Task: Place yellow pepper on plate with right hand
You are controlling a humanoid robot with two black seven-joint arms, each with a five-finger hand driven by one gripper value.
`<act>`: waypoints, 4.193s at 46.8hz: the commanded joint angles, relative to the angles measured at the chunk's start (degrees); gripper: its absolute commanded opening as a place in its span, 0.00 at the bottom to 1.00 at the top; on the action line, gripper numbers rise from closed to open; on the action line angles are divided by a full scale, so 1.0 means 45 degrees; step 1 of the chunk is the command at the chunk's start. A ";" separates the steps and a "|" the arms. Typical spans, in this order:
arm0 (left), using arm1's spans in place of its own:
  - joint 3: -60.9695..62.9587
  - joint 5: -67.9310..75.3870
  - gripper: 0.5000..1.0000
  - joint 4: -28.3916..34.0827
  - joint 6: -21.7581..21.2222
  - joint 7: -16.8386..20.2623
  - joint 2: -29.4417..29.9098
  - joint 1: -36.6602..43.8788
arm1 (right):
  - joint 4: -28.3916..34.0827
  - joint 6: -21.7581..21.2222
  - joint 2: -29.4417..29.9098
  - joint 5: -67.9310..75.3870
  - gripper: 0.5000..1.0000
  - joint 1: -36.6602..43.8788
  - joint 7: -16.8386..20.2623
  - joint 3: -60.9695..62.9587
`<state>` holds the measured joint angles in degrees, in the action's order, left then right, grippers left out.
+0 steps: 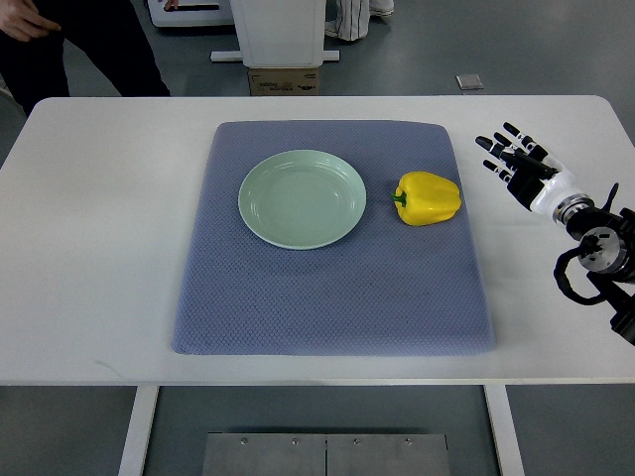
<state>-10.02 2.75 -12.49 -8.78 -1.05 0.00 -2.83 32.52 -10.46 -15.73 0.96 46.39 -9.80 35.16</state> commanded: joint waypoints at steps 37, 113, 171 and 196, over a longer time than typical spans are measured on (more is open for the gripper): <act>0.0000 -0.0006 1.00 -0.0018 0.0018 -0.0002 0.0000 0.0160 | -0.0352 0.0176 0.0371 0.0001 1.00 0.0239 -0.2354 0.0253; 0.0000 -0.0006 1.00 0.0001 0.0038 -0.0002 0.0000 0.0160 | 0.5136 0.1073 -0.3575 -0.7205 1.00 0.4925 -0.3780 -0.9118; 0.0000 -0.0006 1.00 -0.0018 0.0038 -0.0002 0.0000 0.0160 | 0.3027 0.4512 -0.0275 -0.7343 0.35 0.6118 -0.3644 -1.5293; 0.0000 -0.0006 1.00 -0.0018 0.0038 -0.0002 0.0000 0.0160 | 0.2050 0.4942 0.0488 -0.6894 0.00 0.6156 -0.4347 -1.5274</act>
<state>-10.02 2.74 -12.54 -8.62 -1.05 0.00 -2.11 41.66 11.59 -13.47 -30.17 73.99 -29.14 -33.57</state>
